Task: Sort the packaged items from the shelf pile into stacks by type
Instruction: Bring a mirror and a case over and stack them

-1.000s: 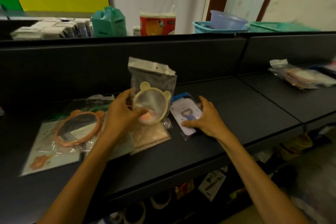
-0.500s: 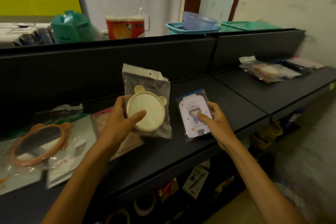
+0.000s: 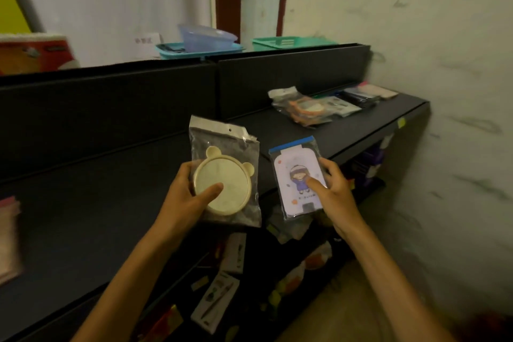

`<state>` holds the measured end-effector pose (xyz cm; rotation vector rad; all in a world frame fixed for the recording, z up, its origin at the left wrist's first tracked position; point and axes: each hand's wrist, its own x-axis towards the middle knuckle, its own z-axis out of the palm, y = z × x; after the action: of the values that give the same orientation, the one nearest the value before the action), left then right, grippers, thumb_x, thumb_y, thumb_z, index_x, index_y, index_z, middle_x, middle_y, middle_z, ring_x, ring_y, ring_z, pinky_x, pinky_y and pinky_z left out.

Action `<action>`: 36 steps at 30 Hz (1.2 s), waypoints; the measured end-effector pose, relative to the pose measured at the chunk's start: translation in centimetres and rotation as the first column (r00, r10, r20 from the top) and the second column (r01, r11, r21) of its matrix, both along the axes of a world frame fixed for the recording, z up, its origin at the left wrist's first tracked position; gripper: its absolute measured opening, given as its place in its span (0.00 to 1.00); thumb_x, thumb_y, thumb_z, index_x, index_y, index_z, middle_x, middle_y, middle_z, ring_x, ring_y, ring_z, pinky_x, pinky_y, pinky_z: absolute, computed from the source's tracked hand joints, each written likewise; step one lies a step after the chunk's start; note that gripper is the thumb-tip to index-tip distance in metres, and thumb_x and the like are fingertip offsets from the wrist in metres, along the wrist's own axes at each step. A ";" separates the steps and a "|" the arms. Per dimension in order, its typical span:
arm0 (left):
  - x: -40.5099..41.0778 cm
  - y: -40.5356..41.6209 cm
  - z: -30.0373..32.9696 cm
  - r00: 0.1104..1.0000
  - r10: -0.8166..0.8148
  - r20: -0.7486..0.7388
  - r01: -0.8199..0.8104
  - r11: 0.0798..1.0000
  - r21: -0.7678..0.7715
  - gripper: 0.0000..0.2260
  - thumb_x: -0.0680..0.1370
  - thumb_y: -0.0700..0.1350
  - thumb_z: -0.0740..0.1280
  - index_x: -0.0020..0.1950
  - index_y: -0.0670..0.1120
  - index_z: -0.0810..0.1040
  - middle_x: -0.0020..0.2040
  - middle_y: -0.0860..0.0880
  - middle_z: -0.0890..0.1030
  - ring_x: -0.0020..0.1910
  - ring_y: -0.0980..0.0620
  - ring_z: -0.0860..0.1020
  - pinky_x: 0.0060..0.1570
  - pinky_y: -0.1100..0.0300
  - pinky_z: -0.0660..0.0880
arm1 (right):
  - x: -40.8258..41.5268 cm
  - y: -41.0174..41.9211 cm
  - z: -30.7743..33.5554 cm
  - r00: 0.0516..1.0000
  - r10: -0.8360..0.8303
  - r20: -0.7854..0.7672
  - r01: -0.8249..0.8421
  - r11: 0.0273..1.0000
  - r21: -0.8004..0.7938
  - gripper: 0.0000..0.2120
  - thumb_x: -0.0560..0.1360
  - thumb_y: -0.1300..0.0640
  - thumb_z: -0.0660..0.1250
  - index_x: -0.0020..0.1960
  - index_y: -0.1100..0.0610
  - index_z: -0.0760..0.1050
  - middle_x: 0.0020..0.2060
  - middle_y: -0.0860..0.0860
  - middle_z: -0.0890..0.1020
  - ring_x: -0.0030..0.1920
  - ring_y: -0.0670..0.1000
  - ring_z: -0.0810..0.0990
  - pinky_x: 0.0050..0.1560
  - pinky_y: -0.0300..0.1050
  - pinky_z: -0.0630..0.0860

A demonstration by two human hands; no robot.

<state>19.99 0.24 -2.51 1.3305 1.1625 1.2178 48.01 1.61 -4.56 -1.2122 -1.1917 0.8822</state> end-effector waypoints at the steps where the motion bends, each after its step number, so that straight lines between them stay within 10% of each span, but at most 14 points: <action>1: 2.1 0.6 -0.1 1.000 0.004 -0.013 -0.004 1.000 0.012 0.21 0.69 0.48 0.72 0.59 0.58 0.70 0.60 0.51 0.74 0.57 0.47 0.77 0.50 0.43 0.78 | 2.1 0.3 -0.1 1.000 -0.014 0.002 0.014 1.000 0.003 0.17 0.75 0.63 0.67 0.60 0.48 0.70 0.49 0.43 0.80 0.42 0.40 0.83 0.34 0.33 0.76; 24: 34.1 22.7 0.1 0.994 -0.112 -0.003 0.112 0.992 0.057 0.24 0.71 0.46 0.71 0.65 0.52 0.68 0.62 0.50 0.74 0.60 0.47 0.75 0.54 0.43 0.77 | 34.2 18.0 -1.0 0.985 -0.166 0.040 0.166 0.986 -0.009 0.17 0.75 0.62 0.68 0.54 0.41 0.73 0.46 0.39 0.82 0.44 0.42 0.83 0.33 0.35 0.78; 36: 40.4 34.5 1.7 0.988 0.140 -0.063 -0.133 0.986 0.098 0.21 0.73 0.44 0.70 0.62 0.53 0.67 0.56 0.54 0.75 0.53 0.52 0.77 0.39 0.56 0.80 | 40.4 35.4 1.8 0.999 -0.010 0.047 0.013 0.998 -0.059 0.16 0.75 0.58 0.68 0.59 0.44 0.71 0.48 0.44 0.82 0.42 0.46 0.84 0.33 0.40 0.80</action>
<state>60.39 34.74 -0.84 1.3910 1.2772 1.3481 88.37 37.02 -2.80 -1.2920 -1.2018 0.8902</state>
